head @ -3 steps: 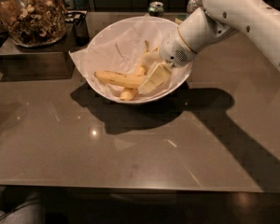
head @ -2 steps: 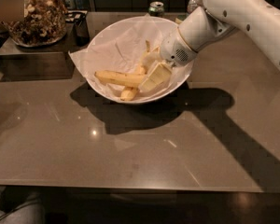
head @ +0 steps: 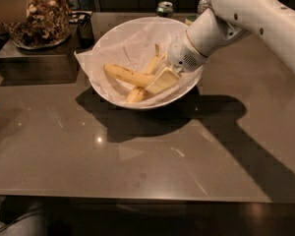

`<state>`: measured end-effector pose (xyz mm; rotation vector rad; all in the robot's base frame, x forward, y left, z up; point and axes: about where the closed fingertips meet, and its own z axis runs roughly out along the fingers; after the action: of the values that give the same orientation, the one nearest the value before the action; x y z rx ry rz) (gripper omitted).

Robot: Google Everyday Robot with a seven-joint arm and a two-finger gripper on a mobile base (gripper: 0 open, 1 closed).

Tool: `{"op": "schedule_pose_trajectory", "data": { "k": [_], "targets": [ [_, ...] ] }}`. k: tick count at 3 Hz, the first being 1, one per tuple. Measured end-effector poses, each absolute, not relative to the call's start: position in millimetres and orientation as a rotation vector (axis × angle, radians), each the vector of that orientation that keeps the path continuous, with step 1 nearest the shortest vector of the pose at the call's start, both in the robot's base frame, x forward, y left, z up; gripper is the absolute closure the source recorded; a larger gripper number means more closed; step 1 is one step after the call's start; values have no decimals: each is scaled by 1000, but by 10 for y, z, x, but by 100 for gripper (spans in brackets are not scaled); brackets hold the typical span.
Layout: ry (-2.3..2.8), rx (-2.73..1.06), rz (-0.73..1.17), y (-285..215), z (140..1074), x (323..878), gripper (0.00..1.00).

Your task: Pick banana from white bowl

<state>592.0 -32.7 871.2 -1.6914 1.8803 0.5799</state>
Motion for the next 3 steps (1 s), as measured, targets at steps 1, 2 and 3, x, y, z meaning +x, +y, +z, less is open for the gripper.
{"op": "schedule_pose_trajectory", "data": {
  "k": [1,2,3],
  "targets": [
    [1868,-1674,523,-374,8799,5885,100],
    [1830,-1673,478,-412,8990,5830,100],
    [1751,-1724,486,-398,9295,5695,100]
  ]
}}
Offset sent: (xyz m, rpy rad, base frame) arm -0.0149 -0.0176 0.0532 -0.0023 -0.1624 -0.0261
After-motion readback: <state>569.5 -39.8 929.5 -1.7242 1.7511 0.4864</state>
